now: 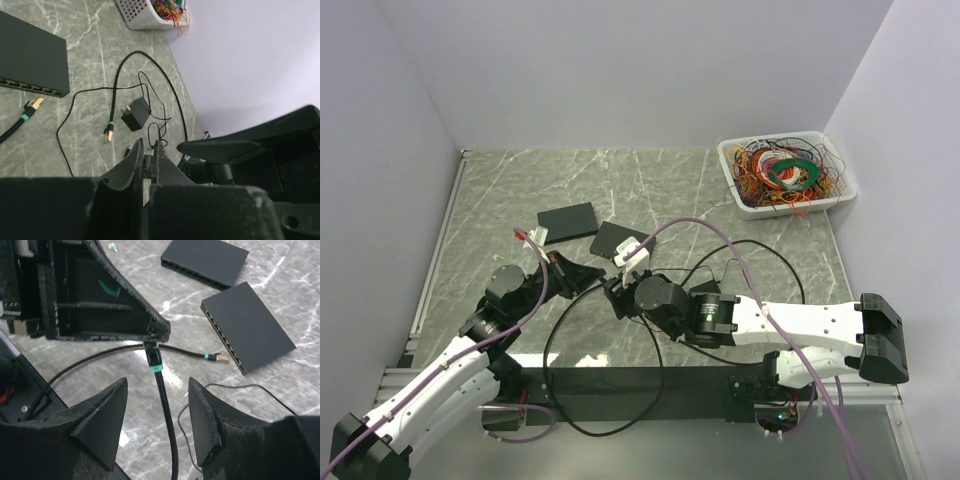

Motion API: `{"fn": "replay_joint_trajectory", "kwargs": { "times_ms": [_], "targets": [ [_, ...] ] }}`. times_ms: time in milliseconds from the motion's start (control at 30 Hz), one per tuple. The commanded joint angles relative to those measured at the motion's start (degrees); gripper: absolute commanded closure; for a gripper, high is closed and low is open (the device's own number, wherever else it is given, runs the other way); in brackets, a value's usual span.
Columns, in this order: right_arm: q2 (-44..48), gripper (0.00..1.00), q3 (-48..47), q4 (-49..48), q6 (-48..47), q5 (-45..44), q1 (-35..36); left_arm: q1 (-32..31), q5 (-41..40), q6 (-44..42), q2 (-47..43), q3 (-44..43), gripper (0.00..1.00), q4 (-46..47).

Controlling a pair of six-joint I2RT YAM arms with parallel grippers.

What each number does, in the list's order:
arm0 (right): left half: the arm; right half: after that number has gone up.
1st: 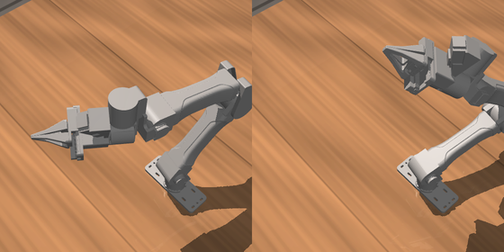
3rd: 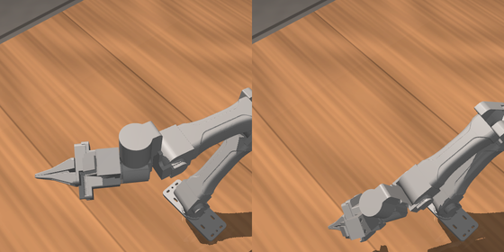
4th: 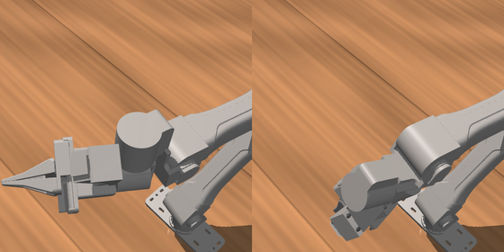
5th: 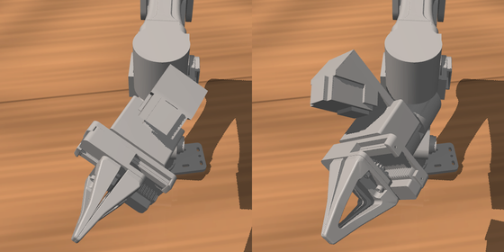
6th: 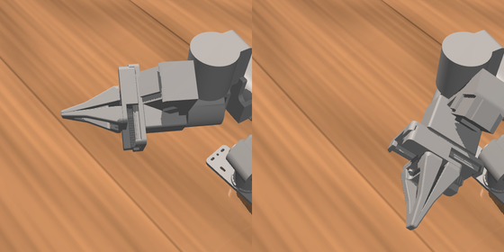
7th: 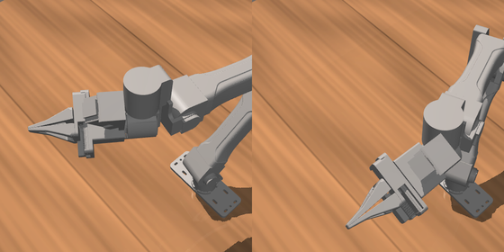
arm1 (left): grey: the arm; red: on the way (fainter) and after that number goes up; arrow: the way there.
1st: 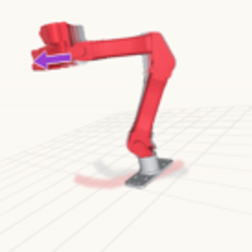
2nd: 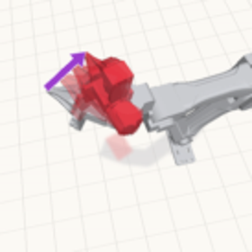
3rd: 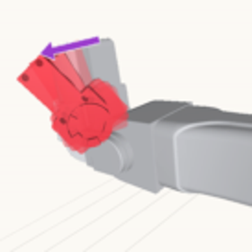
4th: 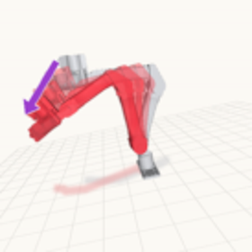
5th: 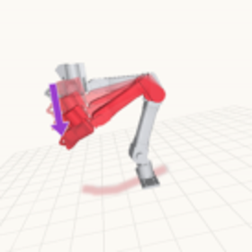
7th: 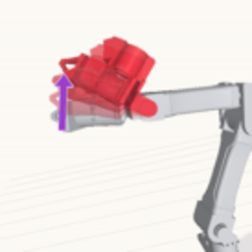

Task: Insert the plug into the switch port

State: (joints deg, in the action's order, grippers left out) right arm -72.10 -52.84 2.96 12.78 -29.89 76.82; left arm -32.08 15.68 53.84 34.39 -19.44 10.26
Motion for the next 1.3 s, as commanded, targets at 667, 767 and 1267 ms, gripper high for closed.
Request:
{"fn": "replay_joint_trajectory", "kwargs": {
  "times_ms": [667, 767, 1267],
  "targets": [
    [-0.9, 0.47, 1.6, -6.1, 3.4, 10.4, -5.4, -0.2, 3.8, 1.4, 0.4, -2.9, 0.99, 3.4],
    [-1.4, 0.48, 1.6, -6.0, 3.7, 10.5, -5.4, -0.3, 4.2, 1.4, 0.8, -3.4, 0.99, 3.4],
    [-2.2, 0.58, 0.1, -6.0, 4.2, 9.8, -5.7, -0.3, 4.1, 1.4, 1.6, -3.7, 0.99, 2.0]
  ]
}}
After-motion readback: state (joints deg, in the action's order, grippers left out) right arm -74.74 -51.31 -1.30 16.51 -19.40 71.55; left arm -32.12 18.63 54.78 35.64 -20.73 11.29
